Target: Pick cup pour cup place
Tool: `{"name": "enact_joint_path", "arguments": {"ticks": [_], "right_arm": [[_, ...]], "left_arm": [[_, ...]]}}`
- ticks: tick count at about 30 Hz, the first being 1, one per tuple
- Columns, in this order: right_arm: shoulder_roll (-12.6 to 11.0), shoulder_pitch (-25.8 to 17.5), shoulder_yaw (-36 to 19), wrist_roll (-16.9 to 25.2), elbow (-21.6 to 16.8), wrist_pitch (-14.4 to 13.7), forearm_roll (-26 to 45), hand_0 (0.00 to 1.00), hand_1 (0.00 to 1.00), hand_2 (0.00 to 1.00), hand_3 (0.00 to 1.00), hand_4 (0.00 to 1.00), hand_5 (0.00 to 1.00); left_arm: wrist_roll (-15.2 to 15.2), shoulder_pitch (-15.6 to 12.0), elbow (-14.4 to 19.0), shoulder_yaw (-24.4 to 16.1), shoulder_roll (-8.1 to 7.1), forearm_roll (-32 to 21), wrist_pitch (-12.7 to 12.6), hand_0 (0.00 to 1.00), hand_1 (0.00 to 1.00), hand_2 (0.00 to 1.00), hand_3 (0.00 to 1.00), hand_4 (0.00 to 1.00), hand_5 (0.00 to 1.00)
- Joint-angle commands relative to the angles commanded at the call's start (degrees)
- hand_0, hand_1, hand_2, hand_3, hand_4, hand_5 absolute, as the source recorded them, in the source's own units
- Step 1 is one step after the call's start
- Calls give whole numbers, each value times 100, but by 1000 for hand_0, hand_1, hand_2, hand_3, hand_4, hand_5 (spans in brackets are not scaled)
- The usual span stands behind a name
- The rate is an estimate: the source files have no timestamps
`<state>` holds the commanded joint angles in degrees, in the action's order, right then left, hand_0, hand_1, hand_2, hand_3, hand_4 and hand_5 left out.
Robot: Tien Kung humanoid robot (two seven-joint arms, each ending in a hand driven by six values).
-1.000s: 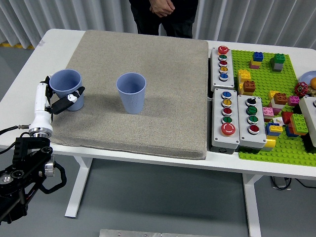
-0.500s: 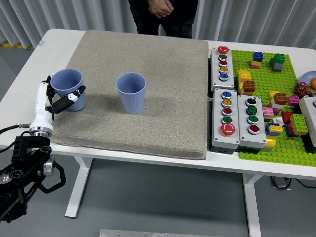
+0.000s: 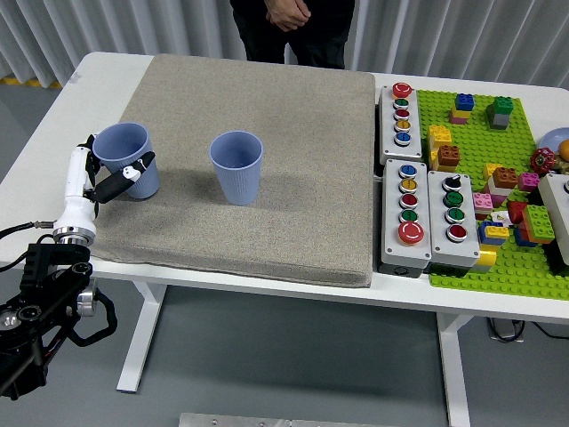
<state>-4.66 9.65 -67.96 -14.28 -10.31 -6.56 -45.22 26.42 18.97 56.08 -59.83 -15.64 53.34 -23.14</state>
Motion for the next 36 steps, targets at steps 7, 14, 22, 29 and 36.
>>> {"name": "enact_joint_path", "arguments": {"ticks": [7,14,22,29,36], "right_arm": [[-2,14,0,0,0,-1,1,724,694,746,704,327,273],[-3,29,14,0,0,-4,21,722,693,745,703,327,272],[-1,23,19,-1,0,-3,23,722,693,745,703,327,272],[-2,18,21,1,0,-2,23,722,693,745,702,326,272],[0,6,22,-6,0,1,15,722,693,745,702,327,272]], "left_arm": [[7,-12,23,-5,1,92,-31,655,635,680,717,918,282],[2,-42,11,-7,19,103,-31,667,636,676,715,957,330],[-9,-94,-9,-20,42,120,-13,670,637,679,721,960,332],[-39,-114,-6,-45,55,216,40,675,646,692,741,957,335],[-101,-160,-1,-78,54,366,152,691,683,747,844,962,357]]}}
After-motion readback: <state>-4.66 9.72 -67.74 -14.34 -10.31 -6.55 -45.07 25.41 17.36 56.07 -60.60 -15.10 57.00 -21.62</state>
